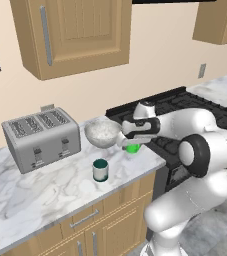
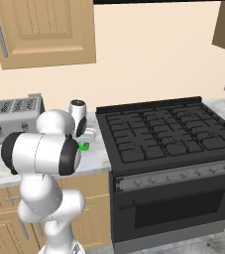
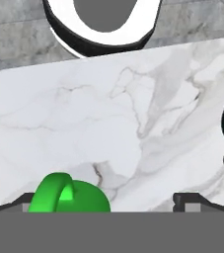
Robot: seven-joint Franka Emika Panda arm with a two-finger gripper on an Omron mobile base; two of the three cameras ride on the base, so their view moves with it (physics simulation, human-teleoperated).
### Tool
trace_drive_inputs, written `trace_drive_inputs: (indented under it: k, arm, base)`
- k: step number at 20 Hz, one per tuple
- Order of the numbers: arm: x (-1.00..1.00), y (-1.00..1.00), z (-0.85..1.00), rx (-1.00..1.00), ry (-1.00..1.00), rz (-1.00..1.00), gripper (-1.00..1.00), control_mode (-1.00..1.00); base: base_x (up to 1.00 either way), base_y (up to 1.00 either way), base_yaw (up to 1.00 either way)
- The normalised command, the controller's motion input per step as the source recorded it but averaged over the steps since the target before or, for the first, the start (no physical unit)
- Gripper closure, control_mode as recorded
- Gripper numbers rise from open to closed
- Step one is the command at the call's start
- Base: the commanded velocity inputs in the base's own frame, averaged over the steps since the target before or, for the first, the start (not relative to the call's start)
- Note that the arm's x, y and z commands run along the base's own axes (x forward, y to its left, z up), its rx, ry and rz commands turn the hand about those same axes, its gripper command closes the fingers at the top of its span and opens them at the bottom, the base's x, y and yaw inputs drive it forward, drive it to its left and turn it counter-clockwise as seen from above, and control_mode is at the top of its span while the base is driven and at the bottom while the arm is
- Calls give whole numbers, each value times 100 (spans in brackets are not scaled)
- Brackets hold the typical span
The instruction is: Clear the mugs and bowl far away from the sink.
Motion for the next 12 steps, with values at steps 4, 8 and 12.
trace_drive_inputs:
  k: [4, 8, 12]
  arm:
    - [13, 0, -42, -6, 18, 0, -100, -100]
    - [14, 0, -48, -9, 4, 0, -100, -100]
    - [6, 0, -42, -8, 0, 0, -100, -100]
  base:
    - [0, 0, 0]
    - [0, 0, 0]
    - [0, 0, 0]
